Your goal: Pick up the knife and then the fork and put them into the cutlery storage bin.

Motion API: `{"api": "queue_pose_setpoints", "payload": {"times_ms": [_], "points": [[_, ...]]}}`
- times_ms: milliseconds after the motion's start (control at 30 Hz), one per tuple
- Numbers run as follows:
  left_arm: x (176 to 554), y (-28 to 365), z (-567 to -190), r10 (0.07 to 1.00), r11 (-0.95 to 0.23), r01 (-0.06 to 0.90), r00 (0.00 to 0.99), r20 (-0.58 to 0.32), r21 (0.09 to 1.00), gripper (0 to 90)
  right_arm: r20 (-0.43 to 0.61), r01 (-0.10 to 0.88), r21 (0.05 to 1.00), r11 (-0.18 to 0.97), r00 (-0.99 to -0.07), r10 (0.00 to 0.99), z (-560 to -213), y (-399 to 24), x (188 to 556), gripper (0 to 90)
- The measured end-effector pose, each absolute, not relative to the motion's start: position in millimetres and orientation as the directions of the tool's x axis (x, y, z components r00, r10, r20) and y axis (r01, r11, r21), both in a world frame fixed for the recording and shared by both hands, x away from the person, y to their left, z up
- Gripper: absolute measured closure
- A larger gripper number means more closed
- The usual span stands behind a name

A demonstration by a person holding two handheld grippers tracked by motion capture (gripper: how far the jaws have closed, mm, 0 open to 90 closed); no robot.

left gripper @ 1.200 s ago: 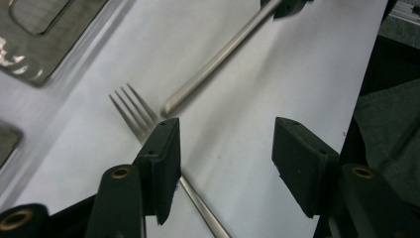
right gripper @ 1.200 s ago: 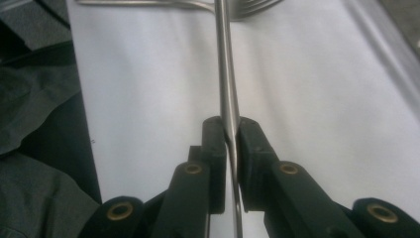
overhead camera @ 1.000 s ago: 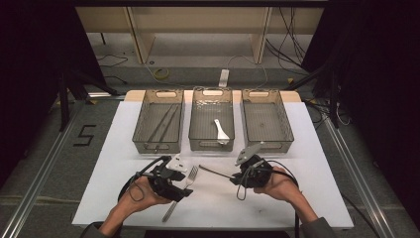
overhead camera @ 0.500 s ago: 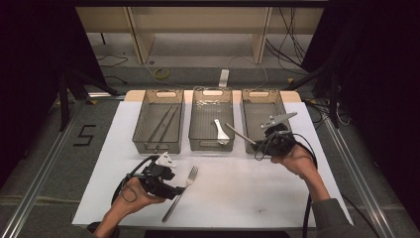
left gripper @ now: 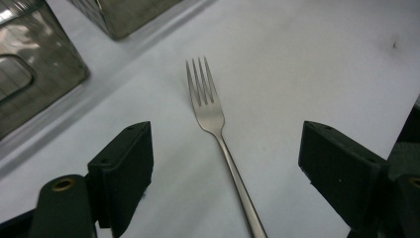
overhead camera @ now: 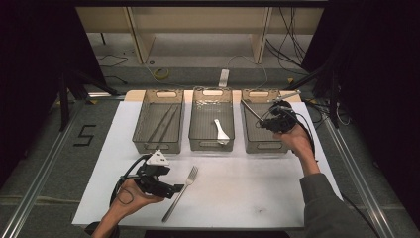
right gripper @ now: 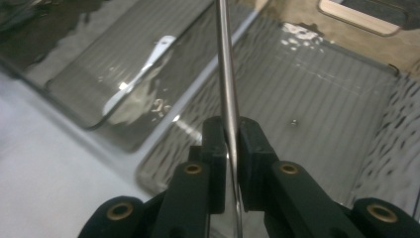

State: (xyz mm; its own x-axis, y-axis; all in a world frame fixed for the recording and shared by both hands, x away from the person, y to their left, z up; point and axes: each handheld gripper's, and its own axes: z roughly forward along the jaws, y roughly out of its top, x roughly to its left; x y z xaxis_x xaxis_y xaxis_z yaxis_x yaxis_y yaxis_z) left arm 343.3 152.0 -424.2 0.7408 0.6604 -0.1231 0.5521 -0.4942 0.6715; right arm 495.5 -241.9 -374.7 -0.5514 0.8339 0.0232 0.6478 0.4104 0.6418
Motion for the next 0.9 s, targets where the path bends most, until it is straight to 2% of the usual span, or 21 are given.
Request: {"api": "queue_pose_setpoints", "payload": {"times_ms": [167, 800, 867, 900], "points": [[342.7, 155.7, -422.7, 0.672, -0.455, 0.542, 0.730, -0.127, 0.707, 19.2, 0.017, 0.676, 0.627, 0.388, -0.509, 0.861, -380.7, -242.7, 511.3, 84.2], [343.2, 153.7, -427.1, 0.676, -0.467, 0.562, 0.725, -0.135, 0.683, 18.6, -0.031, 0.744, 0.575, 0.340, -0.395, 0.918, -394.6, -239.3, 552.7, 83.6], [343.1, 153.9, -426.8, 0.675, -0.468, 0.559, 0.726, -0.131, 0.684, 18.6, -0.037, 0.747, 0.573, 0.337, -0.387, 0.921, -398.5, -237.2, 555.8, 82.6], [342.8, 154.0, -426.2, 0.674, -0.472, 0.557, 0.728, -0.127, 0.684, 18.6, -0.030, 0.751, 0.570, 0.334, -0.387, 0.921, -400.6, -235.9, 557.1, 79.3]]}}
